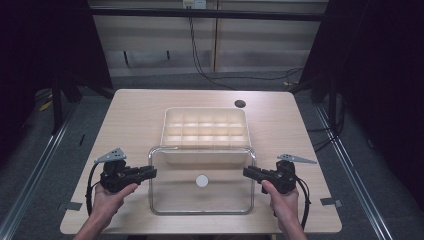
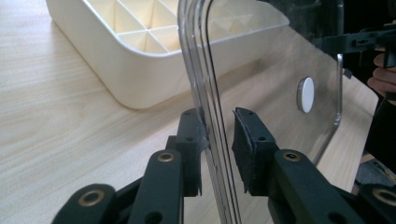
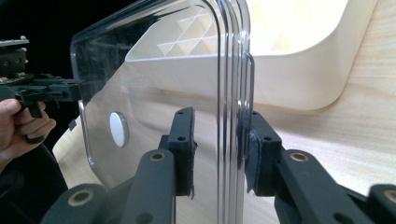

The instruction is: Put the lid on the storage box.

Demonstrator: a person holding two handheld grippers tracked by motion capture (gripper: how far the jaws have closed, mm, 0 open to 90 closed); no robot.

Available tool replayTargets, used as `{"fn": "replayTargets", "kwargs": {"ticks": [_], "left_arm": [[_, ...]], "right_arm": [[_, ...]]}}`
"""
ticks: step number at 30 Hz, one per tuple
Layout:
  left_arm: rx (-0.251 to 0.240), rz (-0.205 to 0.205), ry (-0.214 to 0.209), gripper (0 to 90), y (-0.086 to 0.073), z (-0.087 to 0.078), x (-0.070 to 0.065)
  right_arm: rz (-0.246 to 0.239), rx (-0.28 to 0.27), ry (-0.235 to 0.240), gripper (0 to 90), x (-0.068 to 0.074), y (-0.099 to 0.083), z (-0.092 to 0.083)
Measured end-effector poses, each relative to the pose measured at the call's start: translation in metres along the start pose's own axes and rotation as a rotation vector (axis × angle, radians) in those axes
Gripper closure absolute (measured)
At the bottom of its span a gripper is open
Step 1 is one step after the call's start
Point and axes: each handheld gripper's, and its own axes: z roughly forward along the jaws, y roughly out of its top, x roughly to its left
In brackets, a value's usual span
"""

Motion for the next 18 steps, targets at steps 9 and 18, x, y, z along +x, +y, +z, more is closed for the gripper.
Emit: {"fn": "replayTargets", "kwargs": {"ticks": [9,18], "left_arm": [[-0.012,0.018,0.001,76.1,0.006,-0.006,-0.003],[-0.032,0.024,-0.008,76.7,0.014,-0.009,-0.005]], "right_arm": [[-0.031,-0.017,-0.007,67.5,0.008,0.007,-0.005],[-0.039,-0.037,-0.007,67.2,0.011,0.014,-0.009]]}}
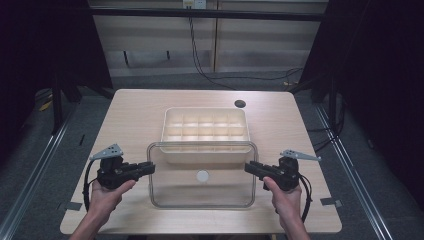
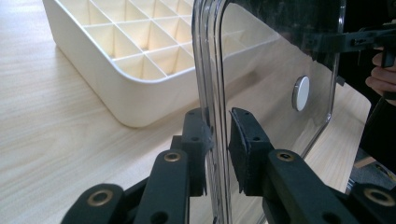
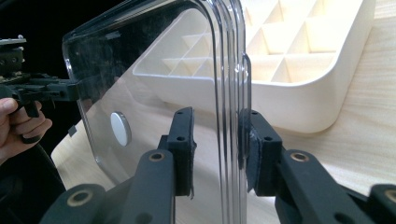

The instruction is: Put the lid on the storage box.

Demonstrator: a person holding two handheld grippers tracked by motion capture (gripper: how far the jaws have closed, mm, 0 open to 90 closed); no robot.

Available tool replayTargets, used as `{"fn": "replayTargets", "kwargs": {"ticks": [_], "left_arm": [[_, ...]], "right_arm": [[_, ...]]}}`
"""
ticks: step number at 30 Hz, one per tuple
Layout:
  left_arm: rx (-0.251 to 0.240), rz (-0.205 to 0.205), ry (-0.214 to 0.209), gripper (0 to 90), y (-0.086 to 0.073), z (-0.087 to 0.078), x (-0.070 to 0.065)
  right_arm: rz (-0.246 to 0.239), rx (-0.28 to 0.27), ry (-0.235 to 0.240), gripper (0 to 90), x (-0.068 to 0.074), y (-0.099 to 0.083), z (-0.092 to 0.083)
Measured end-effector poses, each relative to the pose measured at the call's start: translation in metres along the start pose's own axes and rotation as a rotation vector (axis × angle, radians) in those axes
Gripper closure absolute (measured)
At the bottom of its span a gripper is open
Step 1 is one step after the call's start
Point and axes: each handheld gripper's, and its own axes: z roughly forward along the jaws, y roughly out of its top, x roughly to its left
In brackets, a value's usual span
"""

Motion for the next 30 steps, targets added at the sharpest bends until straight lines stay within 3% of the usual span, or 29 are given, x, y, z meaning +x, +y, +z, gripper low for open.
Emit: {"fn": "replayTargets", "kwargs": {"ticks": [16,30], "left_arm": [[-0.039,0.002,0.001,77.1,0.018,0.0,-0.003],[-0.063,0.003,0.026,77.3,0.033,-0.012,0.002]], "right_arm": [[-0.007,-0.042,-0.005,66.3,-0.001,0.022,-0.003],[-0.017,-0.05,0.02,66.0,0.001,0.046,0.01]]}}
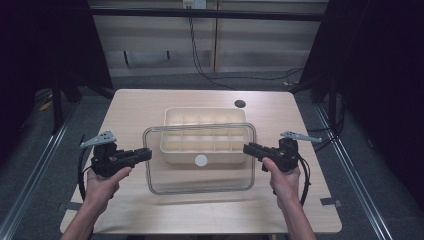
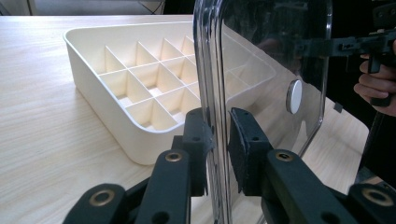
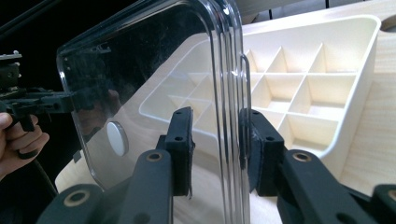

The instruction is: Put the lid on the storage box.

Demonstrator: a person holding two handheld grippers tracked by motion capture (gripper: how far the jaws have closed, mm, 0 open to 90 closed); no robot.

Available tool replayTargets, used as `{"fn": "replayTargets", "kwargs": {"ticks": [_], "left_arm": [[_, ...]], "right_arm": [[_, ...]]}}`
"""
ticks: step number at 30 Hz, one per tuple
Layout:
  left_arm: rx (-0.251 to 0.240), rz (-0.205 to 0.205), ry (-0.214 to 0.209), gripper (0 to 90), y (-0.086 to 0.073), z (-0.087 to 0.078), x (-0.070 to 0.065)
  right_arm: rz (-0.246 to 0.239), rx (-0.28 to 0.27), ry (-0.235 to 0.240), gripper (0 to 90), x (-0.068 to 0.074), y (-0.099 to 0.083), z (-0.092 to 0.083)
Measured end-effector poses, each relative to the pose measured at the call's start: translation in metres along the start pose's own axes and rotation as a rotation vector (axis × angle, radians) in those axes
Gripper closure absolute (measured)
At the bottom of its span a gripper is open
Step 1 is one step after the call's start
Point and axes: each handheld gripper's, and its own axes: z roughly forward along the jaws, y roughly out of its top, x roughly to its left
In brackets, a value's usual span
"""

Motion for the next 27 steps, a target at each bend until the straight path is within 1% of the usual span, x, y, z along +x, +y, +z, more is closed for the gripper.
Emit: {"fn": "replayTargets", "kwargs": {"ticks": [1,2,5,7,11,13,14,15,16,17,18,20,23,27], "left_arm": [[0.0,-0.001,0.001,77.3,0.001,0.0,0.001],[0.0,-0.002,0.006,77.3,0.002,0.0,0.001],[-0.011,-0.006,0.002,77.4,0.005,0.0,0.002],[-0.011,0.002,0.001,77.5,0.008,0.0,0.003],[-0.026,0.001,0.0,77.5,0.015,0.0,0.004],[-0.027,0.003,-0.001,77.5,0.017,0.0,0.004],[-0.028,0.0,0.003,77.5,0.02,0.002,0.005],[-0.026,0.005,0.007,77.4,0.021,0.003,0.006],[-0.029,0.001,0.007,77.4,0.022,0.003,0.007],[-0.029,0.003,0.006,77.4,0.023,0.004,0.008],[-0.032,-0.004,0.006,77.5,0.023,0.004,0.008],[-0.029,-0.001,0.01,77.4,0.025,0.005,0.01],[-0.028,-0.005,0.01,77.4,0.026,0.006,0.011],[-0.033,-0.004,0.016,77.5,0.034,0.008,0.014]], "right_arm": [[-0.006,-0.004,0.001,66.0,0.0,0.001,0.001],[-0.003,-0.006,0.0,66.0,0.0,0.003,0.002],[0.002,-0.012,0.0,65.7,-0.001,0.006,0.004],[0.002,-0.016,0.001,65.6,-0.002,0.009,0.005],[0.004,-0.027,-0.003,65.4,-0.001,0.015,0.005],[0.002,-0.029,-0.004,65.3,-0.001,0.016,0.005],[0.0,-0.029,-0.006,65.4,-0.001,0.021,0.006],[-0.005,-0.031,-0.01,65.4,-0.001,0.023,0.006],[-0.009,-0.031,-0.01,65.4,-0.001,0.025,0.007],[-0.009,-0.033,-0.012,65.4,-0.001,0.027,0.007],[-0.008,-0.033,-0.013,65.4,-0.001,0.029,0.008],[-0.008,-0.038,-0.013,65.5,-0.002,0.033,0.01],[-0.009,-0.038,-0.017,65.5,-0.003,0.036,0.011],[-0.004,-0.05,-0.014,65.6,-0.005,0.039,0.014]]}}
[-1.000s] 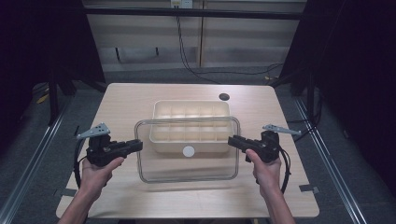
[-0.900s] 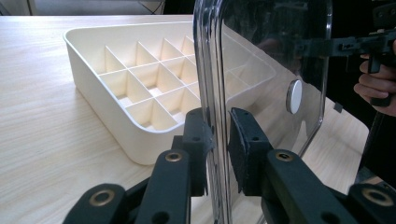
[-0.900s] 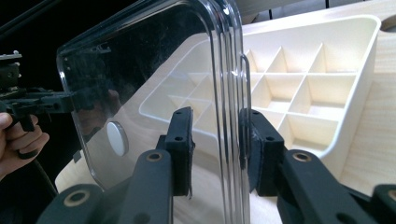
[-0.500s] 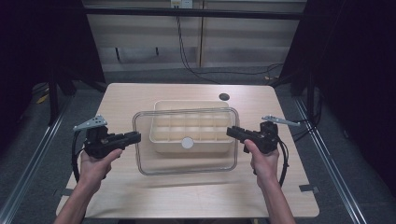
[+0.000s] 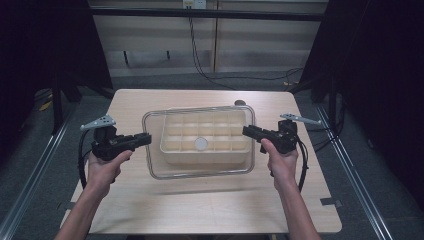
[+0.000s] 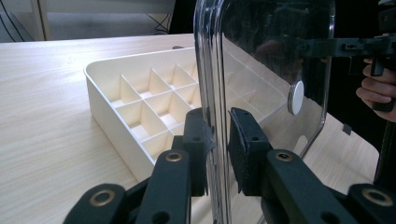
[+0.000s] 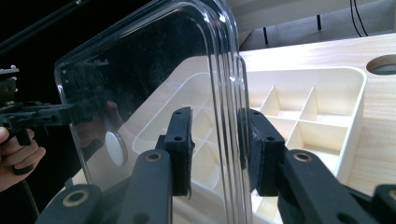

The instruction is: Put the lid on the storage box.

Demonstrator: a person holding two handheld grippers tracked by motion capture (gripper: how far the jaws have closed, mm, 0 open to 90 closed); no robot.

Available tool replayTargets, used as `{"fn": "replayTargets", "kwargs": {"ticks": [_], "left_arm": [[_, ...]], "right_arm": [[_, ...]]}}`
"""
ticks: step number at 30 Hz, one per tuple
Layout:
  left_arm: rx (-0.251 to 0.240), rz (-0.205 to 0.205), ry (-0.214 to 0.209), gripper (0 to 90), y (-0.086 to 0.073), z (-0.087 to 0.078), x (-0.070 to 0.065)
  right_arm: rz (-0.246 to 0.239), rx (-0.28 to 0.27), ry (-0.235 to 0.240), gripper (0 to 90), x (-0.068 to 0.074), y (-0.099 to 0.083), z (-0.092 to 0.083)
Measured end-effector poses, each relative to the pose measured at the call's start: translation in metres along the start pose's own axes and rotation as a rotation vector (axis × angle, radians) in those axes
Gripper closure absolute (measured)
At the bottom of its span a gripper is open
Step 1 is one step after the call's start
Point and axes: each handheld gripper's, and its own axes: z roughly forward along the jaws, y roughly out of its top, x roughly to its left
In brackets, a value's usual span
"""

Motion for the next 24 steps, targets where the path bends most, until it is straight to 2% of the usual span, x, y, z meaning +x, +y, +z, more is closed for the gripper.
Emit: {"fn": "replayTargets", "kwargs": {"ticks": [6,17,21,22,24], "left_arm": [[-0.017,0.003,0.005,77.5,0.013,0.002,0.002],[-0.007,0.011,0.018,77.4,0.027,0.012,0.011],[-0.012,-0.001,0.018,77.5,0.032,0.018,0.016],[-0.017,-0.017,0.015,77.5,0.035,0.023,0.018],[-0.014,-0.016,0.015,77.5,0.036,0.023,0.019]], "right_arm": [[0.021,-0.012,0.007,65.6,-0.004,0.004,0.003],[0.046,-0.019,0.005,65.5,-0.014,0.01,0.012],[0.056,-0.02,0.005,65.6,-0.02,0.017,0.017],[0.058,-0.018,0.001,65.5,-0.022,0.018,0.019],[0.063,-0.019,0.0,65.5,-0.025,0.02,0.02]]}}
